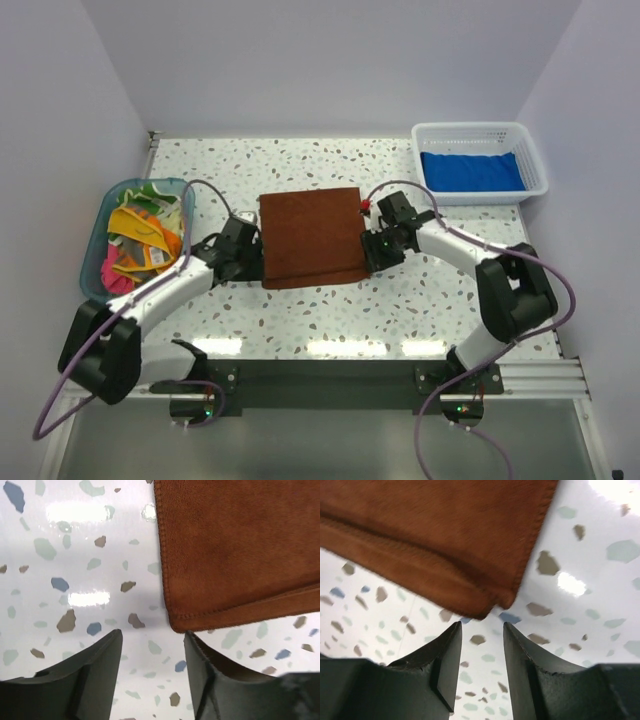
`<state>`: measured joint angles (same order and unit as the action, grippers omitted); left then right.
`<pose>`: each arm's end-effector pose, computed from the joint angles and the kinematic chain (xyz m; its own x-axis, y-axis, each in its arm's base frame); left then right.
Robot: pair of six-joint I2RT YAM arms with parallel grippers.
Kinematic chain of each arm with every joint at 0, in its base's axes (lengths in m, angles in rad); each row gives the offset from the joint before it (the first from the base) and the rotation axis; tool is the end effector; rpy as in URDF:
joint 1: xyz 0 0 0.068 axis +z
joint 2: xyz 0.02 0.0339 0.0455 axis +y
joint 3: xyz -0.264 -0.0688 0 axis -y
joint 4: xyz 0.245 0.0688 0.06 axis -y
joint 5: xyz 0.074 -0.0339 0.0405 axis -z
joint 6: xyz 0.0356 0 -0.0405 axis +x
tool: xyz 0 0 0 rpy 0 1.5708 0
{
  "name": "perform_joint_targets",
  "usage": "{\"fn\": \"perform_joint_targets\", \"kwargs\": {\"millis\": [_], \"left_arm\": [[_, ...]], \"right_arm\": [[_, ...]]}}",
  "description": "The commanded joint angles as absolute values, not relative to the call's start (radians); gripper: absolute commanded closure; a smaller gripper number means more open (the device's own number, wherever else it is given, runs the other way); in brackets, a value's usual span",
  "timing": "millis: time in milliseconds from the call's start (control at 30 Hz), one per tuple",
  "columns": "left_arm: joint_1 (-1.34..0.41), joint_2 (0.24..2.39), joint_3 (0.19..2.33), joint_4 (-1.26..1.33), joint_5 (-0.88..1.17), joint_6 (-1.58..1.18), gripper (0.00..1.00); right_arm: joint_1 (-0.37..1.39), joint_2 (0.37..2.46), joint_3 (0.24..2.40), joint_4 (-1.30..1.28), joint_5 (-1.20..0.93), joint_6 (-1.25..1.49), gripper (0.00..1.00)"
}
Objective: Fold and stack the towels
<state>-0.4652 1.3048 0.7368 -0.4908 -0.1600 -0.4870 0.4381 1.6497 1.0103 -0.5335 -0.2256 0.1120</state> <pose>0.2196 -0.1039 0.1918 -0.8632 -0.0837 -0.4980 -0.0349 0.9937 -0.1065 0.2822 0.1410 0.1784 -0.8846 -0.2941 -0.3620 -0.3956 0.8843 0.2482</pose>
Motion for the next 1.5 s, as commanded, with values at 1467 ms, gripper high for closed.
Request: {"fn": "perform_joint_targets", "kwargs": {"millis": [1467], "left_arm": [[-0.565,1.270,0.656,-0.302,-0.293,-0.882,0.51]], "right_arm": [[0.421,1.456,0.870,-0.359,-0.044,0.503,0.53]]}}
